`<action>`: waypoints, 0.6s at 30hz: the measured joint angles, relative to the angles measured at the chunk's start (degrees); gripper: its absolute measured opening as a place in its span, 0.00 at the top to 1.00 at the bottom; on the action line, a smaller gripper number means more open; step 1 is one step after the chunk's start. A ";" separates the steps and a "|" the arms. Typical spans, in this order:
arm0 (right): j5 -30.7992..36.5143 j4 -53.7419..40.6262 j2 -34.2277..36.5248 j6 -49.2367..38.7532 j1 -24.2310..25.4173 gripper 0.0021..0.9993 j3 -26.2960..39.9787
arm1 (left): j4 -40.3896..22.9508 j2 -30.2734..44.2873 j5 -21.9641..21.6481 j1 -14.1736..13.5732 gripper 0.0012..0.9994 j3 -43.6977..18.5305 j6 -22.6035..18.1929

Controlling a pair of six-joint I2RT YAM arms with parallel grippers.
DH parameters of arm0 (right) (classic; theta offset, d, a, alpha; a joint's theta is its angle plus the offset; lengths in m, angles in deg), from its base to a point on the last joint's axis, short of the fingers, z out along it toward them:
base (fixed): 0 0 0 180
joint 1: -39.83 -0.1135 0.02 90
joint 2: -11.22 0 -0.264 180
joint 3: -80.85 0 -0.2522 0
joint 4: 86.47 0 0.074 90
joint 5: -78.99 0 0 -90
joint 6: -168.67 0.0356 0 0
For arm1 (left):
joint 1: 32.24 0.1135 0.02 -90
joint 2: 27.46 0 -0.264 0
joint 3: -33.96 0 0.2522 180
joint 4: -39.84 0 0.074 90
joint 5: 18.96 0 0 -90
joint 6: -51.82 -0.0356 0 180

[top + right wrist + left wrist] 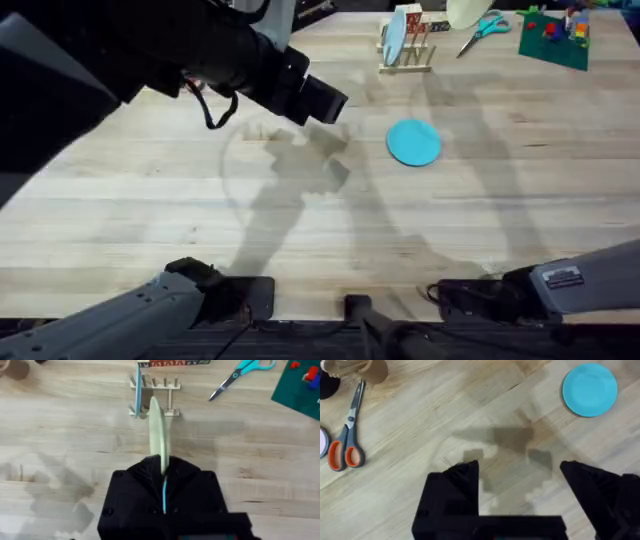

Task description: Pick up the plates from the table one by one and place each into a slot on the dish rack.

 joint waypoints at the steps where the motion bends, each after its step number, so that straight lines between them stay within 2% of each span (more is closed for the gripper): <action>1: 0.02 -0.07 0.40 0.00 0.00 0.97 0.48 | 0.00 0.01 0.02 0.00 0.01 0.00 0.01; 18: 0.15 0.70 2.51 0.27 0.00 0.97 0.98 | 0.01 0.00 -0.11 0.00 0.01 0.00 -0.01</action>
